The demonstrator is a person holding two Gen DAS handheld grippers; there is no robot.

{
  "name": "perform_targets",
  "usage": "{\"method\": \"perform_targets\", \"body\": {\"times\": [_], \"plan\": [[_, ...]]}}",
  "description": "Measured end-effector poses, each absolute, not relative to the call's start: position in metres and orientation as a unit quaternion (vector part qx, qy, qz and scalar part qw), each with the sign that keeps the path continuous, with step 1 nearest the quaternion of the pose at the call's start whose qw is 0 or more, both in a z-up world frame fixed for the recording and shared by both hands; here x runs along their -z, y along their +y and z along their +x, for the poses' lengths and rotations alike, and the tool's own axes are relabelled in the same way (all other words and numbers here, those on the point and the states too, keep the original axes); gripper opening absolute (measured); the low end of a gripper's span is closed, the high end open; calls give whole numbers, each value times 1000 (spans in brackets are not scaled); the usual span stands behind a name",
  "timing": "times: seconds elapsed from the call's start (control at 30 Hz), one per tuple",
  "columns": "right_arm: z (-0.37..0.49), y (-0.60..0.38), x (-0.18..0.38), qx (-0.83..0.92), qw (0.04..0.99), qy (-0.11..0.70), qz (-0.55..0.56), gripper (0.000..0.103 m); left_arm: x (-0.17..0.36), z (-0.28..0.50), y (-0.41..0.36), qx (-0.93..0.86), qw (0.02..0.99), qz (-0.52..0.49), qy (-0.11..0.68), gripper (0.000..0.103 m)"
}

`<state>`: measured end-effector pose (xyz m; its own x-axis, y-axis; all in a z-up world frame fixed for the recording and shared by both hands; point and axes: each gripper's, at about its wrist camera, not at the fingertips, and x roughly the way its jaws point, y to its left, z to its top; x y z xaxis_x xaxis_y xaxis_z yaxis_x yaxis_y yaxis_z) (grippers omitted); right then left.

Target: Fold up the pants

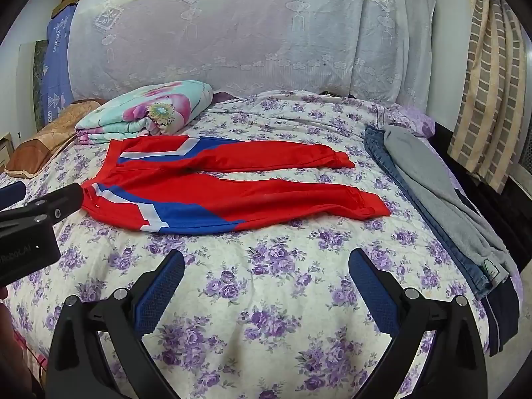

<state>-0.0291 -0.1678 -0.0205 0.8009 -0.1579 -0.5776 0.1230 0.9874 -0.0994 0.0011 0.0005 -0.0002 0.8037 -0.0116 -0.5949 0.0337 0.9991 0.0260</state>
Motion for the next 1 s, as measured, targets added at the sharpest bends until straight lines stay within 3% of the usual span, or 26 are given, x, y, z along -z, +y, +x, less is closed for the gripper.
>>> {"method": "perform_targets", "body": {"times": [1.0], "plan": [[-33, -162, 16, 70, 949, 308, -28, 100, 9, 3, 4, 9, 947, 16, 322, 98]]}}
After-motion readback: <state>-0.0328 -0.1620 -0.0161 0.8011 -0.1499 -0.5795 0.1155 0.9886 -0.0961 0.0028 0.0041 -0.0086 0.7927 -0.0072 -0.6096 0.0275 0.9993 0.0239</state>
